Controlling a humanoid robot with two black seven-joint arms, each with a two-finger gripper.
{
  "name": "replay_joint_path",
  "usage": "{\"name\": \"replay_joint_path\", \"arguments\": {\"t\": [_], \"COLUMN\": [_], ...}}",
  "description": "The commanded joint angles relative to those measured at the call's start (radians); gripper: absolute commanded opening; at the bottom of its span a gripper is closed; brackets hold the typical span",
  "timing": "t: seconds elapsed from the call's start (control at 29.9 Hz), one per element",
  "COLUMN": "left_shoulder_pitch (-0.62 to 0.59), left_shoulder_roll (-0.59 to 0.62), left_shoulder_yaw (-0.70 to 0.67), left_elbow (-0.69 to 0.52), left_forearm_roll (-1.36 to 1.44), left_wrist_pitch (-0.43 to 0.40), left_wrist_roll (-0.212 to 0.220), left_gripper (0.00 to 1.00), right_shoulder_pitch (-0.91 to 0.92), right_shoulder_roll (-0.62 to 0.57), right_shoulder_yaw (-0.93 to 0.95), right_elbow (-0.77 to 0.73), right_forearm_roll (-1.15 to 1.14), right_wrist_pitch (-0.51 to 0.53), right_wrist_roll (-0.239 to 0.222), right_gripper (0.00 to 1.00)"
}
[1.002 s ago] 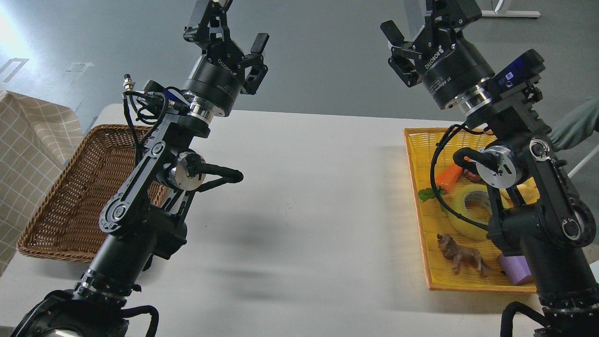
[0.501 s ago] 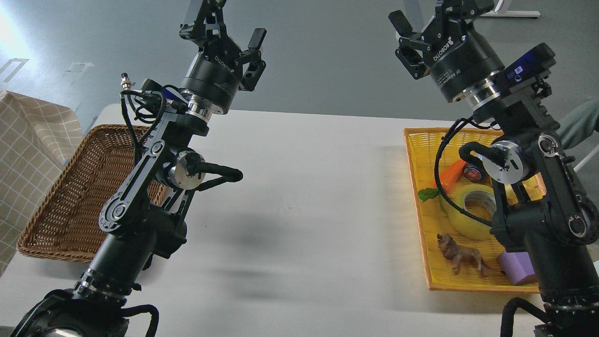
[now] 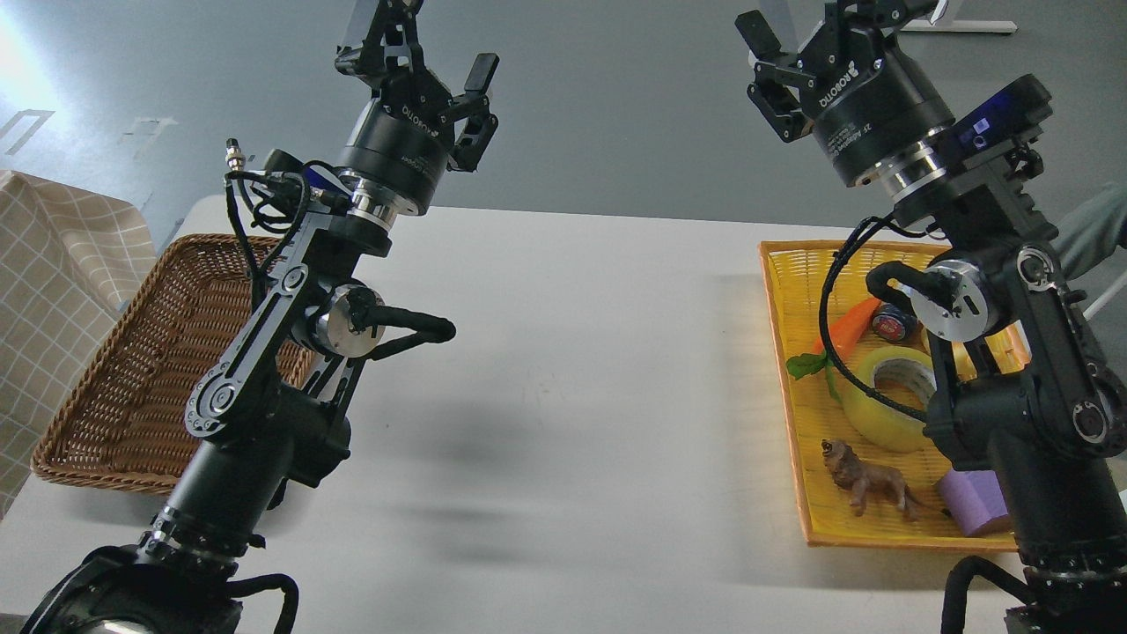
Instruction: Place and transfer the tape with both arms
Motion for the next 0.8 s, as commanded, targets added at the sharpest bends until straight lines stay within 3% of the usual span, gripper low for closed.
{"name": "replay_joint_path", "arguments": {"t": [0.0, 0.77], "left_shoulder_pitch": [-0.006, 0.003], "left_shoulder_roll": [0.0, 0.0], "left_shoulder_yaw": [0.0, -0.002], "left_elbow": [0.001, 0.001], "left_forearm_roll": [-0.006, -0.038], "left_wrist_pitch": [0.0, 0.005], "left_wrist_roll": [0.0, -0.026], "left_gripper": [0.99, 0.99], "right_shoulder_pitch": [0.002, -0.006], "right_shoulder_roll": [0.0, 0.0], "right_shoulder_yaw": [0.001, -0.001], "right_elbow": [-0.001, -0.005], "right_forearm_roll": [0.0, 0.0], "right_wrist_pitch": [-0.002, -0.004], "right_wrist_roll": [0.0, -0.002], "right_gripper": [1.0, 1.0]}}
